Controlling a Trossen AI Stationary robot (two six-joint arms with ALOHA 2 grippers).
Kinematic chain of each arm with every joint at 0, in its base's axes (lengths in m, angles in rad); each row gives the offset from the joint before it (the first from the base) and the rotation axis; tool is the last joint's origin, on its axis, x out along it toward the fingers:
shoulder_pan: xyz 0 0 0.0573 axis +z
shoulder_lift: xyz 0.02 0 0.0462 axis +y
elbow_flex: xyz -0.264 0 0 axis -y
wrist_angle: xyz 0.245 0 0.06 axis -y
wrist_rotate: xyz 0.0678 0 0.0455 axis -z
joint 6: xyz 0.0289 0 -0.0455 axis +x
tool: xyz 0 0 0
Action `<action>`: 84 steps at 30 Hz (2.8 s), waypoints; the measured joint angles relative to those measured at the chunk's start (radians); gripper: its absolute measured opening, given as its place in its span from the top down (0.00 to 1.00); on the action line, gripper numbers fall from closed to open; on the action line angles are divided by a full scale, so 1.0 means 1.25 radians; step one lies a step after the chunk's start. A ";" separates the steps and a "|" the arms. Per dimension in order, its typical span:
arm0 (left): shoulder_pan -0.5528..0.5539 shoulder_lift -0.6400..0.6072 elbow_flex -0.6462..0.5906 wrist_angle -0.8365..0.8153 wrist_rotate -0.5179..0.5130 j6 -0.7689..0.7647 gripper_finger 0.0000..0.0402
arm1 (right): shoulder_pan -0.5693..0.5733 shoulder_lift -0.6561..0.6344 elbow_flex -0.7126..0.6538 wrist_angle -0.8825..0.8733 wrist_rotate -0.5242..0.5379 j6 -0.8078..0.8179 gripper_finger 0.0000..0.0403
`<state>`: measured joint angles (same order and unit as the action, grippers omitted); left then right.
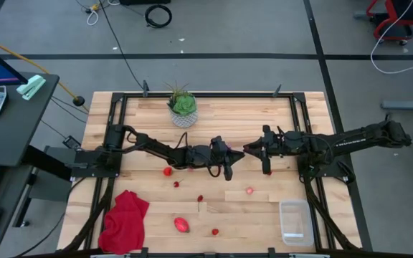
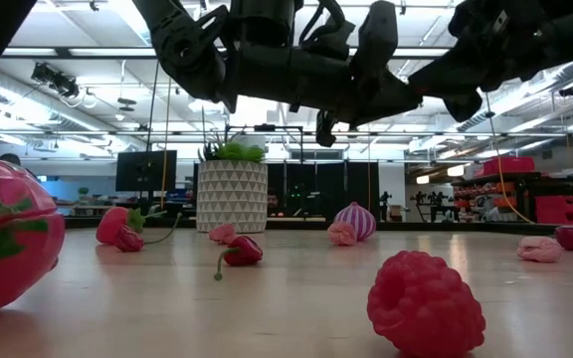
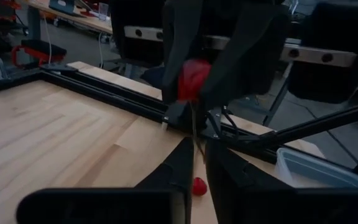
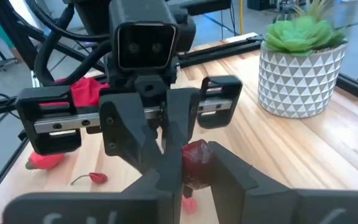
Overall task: Pick and placing Produce into tupperware
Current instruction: Put the red cherry into the transparent container
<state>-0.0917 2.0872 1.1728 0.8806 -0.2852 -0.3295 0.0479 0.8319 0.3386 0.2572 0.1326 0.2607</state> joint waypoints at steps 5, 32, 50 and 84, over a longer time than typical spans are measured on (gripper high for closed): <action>-0.007 0.000 0.000 -0.001 -0.001 -0.001 0.83 | 0.000 -0.055 0.000 -0.083 0.014 0.004 0.83; -0.019 0.000 0.000 -0.055 -0.002 0.000 0.80 | 0.340 -0.188 0.000 -0.495 -0.390 0.678 0.82; -0.020 0.000 0.000 -0.087 -0.002 -0.022 0.82 | 0.734 -0.003 0.000 -0.499 -0.255 1.074 0.79; -0.002 0.000 0.000 -0.050 -0.002 -0.035 0.82 | 0.427 -0.005 0.000 -0.415 -0.121 0.543 0.69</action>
<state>-0.0944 2.0872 1.1725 0.8181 -0.2874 -0.3736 0.5817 0.8261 0.3382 -0.2616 -0.0186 0.9393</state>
